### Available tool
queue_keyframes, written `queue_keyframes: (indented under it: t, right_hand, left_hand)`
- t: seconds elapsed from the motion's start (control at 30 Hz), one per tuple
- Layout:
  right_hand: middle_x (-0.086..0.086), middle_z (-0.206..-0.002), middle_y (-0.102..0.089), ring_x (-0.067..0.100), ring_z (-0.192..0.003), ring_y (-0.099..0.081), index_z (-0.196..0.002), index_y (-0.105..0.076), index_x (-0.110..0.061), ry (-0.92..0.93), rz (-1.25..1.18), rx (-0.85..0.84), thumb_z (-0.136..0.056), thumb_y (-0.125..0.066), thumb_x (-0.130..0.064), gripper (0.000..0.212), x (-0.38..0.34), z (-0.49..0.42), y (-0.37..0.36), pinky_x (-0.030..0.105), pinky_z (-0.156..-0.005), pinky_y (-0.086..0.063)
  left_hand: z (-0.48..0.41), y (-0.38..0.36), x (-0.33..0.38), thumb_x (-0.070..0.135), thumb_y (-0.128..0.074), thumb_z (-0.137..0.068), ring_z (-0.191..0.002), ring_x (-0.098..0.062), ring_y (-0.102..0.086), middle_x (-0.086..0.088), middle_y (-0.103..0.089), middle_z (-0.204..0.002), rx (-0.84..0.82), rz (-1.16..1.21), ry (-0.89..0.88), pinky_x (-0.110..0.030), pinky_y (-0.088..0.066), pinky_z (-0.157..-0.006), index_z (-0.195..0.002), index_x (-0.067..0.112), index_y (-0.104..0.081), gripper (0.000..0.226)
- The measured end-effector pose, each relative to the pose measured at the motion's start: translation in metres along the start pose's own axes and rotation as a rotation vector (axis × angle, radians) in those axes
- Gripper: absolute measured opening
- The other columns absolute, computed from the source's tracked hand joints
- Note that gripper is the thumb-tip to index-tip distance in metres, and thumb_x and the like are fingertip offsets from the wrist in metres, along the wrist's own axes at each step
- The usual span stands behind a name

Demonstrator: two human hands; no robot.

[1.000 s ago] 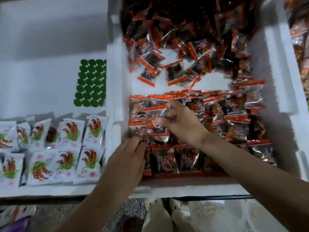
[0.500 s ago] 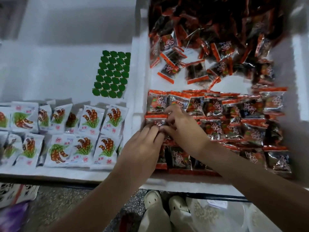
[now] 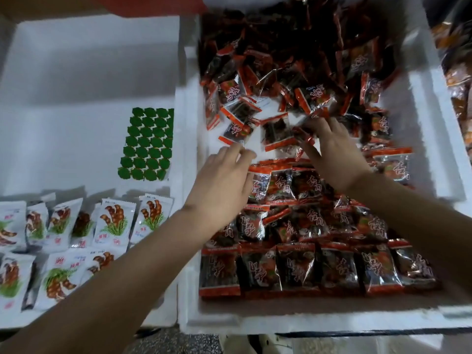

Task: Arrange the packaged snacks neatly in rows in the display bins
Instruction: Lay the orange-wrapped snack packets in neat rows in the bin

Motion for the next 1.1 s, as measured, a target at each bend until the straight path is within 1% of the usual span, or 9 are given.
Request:
queue_keyframes:
  t: [0.1, 0.27, 0.47, 0.67, 0.73, 0.8, 0.93, 1.03, 1.1]
  right_hand:
    - [0.017, -0.127, -0.047, 0.029, -0.119, -0.042, -0.134, -0.038, -0.005, -0.056, -0.034, 0.002, -0.098, -0.045, -0.027, 0.043, 0.0, -0.02, -0.006, 0.037, -0.102, -0.032]
    - [0.017, -0.132, -0.048, 0.032, -0.124, -0.04, -0.131, -0.038, -0.001, -0.152, -0.051, -0.08, -0.096, -0.045, -0.042, 0.054, -0.01, -0.044, -0.018, 0.038, -0.103, -0.032]
    - [0.011, -0.114, -0.062, 0.03, -0.111, -0.054, -0.127, -0.041, -0.01, -0.22, -0.163, -0.045, -0.078, -0.073, -0.034, 0.064, -0.009, -0.064, -0.028, 0.042, -0.092, -0.047]
    - [0.012, -0.124, -0.055, 0.029, -0.114, -0.053, -0.133, -0.038, -0.01, -0.136, -0.224, -0.007, -0.083, -0.068, -0.017, 0.059, -0.016, -0.069, -0.032, 0.04, -0.098, -0.045]
    - [0.013, -0.127, -0.051, 0.031, -0.111, -0.055, -0.134, -0.041, -0.01, -0.137, -0.241, -0.008, -0.085, -0.065, -0.015, 0.054, -0.016, -0.07, -0.032, 0.043, -0.096, -0.046]
    - [0.014, -0.125, -0.05, 0.033, -0.106, -0.056, -0.13, -0.046, -0.009, -0.131, -0.256, 0.019, -0.088, -0.062, -0.018, 0.045, -0.018, -0.069, -0.032, 0.043, -0.093, -0.048]
    - [0.01, -0.107, -0.063, 0.028, -0.092, -0.063, -0.118, -0.049, -0.009, -0.143, -0.355, 0.073, -0.092, -0.057, -0.019, 0.029, -0.019, -0.063, -0.021, 0.041, -0.08, -0.054]
    - [0.001, -0.093, -0.064, 0.021, -0.078, -0.066, -0.112, -0.048, -0.011, -0.162, -0.485, 0.137, -0.094, -0.055, -0.021, 0.022, -0.02, -0.05, -0.003, 0.042, -0.071, -0.056]
    - [-0.004, -0.092, -0.063, 0.014, -0.079, -0.065, -0.108, -0.047, -0.014, -0.175, -0.616, 0.178, -0.094, -0.054, -0.02, 0.017, -0.02, -0.032, 0.01, 0.033, -0.068, -0.057]
  left_hand:
    - [-0.037, -0.01, -0.008, 0.024, -0.047, -0.097, -0.123, -0.026, -0.042, -0.01, -0.043, -0.136, -0.022, 0.077, 0.156, -0.036, -0.033, -0.104, -0.139, 0.01, -0.039, 0.045]
    - [-0.072, -0.028, -0.022, 0.025, -0.048, -0.098, -0.133, -0.027, -0.034, -0.015, -0.033, -0.146, -0.003, 0.212, 0.4, -0.035, -0.031, -0.109, -0.143, 0.006, -0.028, 0.053]
    - [-0.091, -0.04, -0.016, 0.007, -0.057, -0.092, -0.133, -0.031, -0.032, -0.018, -0.039, -0.141, 0.117, 0.349, 0.5, -0.045, -0.029, -0.109, -0.14, 0.002, -0.029, 0.056]
    - [-0.09, -0.048, -0.026, 0.012, -0.076, -0.077, -0.132, -0.03, -0.038, -0.017, -0.046, -0.137, 0.117, 0.361, 0.517, -0.046, -0.034, -0.108, -0.138, 0.004, -0.032, 0.075]
    - [-0.087, -0.045, -0.027, 0.011, -0.078, -0.075, -0.124, -0.025, -0.048, -0.013, -0.053, -0.129, 0.122, 0.447, 0.517, -0.03, -0.039, -0.103, -0.134, 0.005, -0.034, 0.074]
    - [-0.084, -0.04, -0.025, 0.007, -0.077, -0.076, -0.116, -0.022, -0.053, -0.011, -0.053, -0.125, 0.121, 0.5, 0.513, -0.013, -0.038, -0.087, -0.13, 0.006, -0.039, 0.066]
    - [-0.077, -0.026, -0.017, 0.019, -0.07, -0.084, -0.105, -0.024, -0.054, -0.01, -0.048, -0.121, 0.118, 0.389, 0.448, -0.016, -0.033, -0.083, -0.123, 0.006, -0.052, 0.045]
    - [-0.072, -0.015, -0.016, 0.029, -0.066, -0.087, -0.094, -0.024, -0.06, -0.012, -0.052, -0.121, 0.216, 0.416, 0.399, -0.014, -0.048, -0.075, -0.123, 0.012, -0.049, 0.043]
    - [-0.069, -0.005, -0.017, 0.026, -0.065, -0.088, -0.101, -0.025, -0.056, -0.009, -0.052, -0.116, 0.344, 0.462, 0.347, -0.03, -0.052, -0.085, -0.118, 0.013, -0.049, 0.036]
Point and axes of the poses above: each hand's wrist, its own z-axis away from the middle knuckle, its own y-axis out of the back of the hand, x = y × z, the point moved 1 cm from there along -z, towards the middle knuckle
